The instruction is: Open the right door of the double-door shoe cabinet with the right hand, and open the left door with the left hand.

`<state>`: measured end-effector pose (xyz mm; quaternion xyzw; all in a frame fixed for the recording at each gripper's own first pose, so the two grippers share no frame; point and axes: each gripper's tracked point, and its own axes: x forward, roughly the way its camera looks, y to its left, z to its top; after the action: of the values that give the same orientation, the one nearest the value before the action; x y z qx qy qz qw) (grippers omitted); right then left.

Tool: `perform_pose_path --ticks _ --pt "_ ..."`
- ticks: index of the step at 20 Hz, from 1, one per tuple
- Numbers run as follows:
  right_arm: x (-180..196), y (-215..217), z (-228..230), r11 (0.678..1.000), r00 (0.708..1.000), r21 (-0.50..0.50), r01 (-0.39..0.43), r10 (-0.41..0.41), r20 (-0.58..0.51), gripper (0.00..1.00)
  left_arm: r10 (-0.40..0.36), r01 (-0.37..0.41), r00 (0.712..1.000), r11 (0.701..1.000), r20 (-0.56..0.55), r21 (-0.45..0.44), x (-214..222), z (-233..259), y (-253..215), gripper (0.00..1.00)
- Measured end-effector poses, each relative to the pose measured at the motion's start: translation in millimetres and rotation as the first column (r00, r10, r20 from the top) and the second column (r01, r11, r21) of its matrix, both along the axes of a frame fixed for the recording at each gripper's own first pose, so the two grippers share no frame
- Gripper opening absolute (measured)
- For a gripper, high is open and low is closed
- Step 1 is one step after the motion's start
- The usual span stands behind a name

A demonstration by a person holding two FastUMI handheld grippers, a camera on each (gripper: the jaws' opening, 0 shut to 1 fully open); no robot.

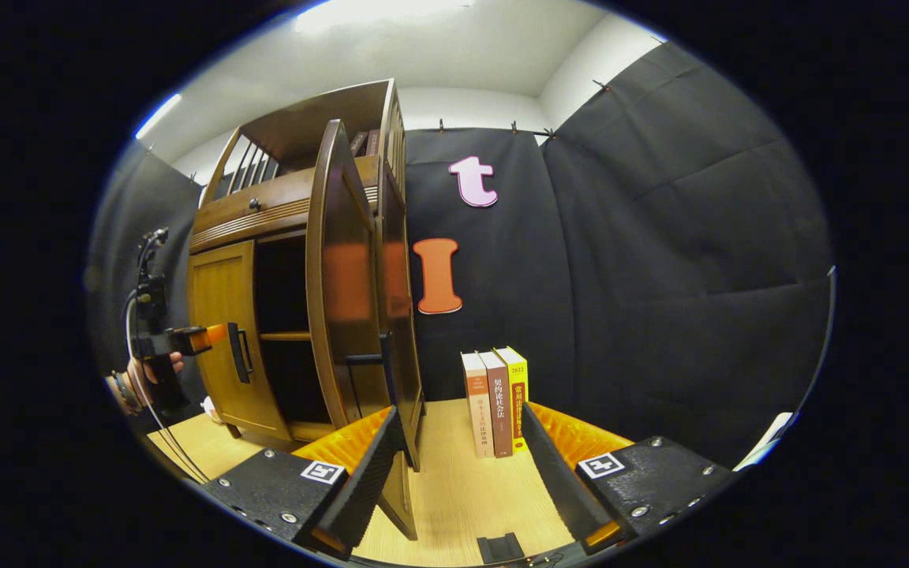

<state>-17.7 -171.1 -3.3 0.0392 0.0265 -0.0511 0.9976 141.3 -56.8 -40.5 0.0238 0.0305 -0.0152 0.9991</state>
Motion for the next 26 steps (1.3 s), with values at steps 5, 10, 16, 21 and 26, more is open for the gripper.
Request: perform_pose_path --ticks 5,10,16,21,26 --pt "-6.5 -6.9 7.5 0.998 0.999 -0.027 0.048 -0.048 0.007 0.99 -0.043 0.041 0.997 0.999 -0.059 -0.034 39.8 -34.0 0.4 0.93" --pt "-17.6 -15.1 5.7 0.995 0.995 -0.038 0.096 -0.096 0.008 0.99 -0.076 0.074 0.996 0.996 -0.056 -0.039 54.4 -39.9 -4.6 0.84" --pt "-32.4 -19.7 5.0 0.992 0.993 -0.057 0.114 -0.115 -0.001 0.99 -0.118 0.116 0.992 0.992 -0.033 -0.048 51.7 -41.0 -21.1 0.5" --pt "-37.5 -8.4 8.5 0.991 0.995 -0.09 0.103 -0.104 -0.011 0.99 -0.103 0.103 0.993 0.994 -0.048 -0.022 48.9 -41.4 -19.1 0.3" --pt "-28.7 4.3 7.8 0.993 0.998 -0.092 0.068 -0.07 -0.01 0.92 -0.055 0.056 0.995 0.998 -0.082 0.002 22.0 -34.2 -11.4 0.29"
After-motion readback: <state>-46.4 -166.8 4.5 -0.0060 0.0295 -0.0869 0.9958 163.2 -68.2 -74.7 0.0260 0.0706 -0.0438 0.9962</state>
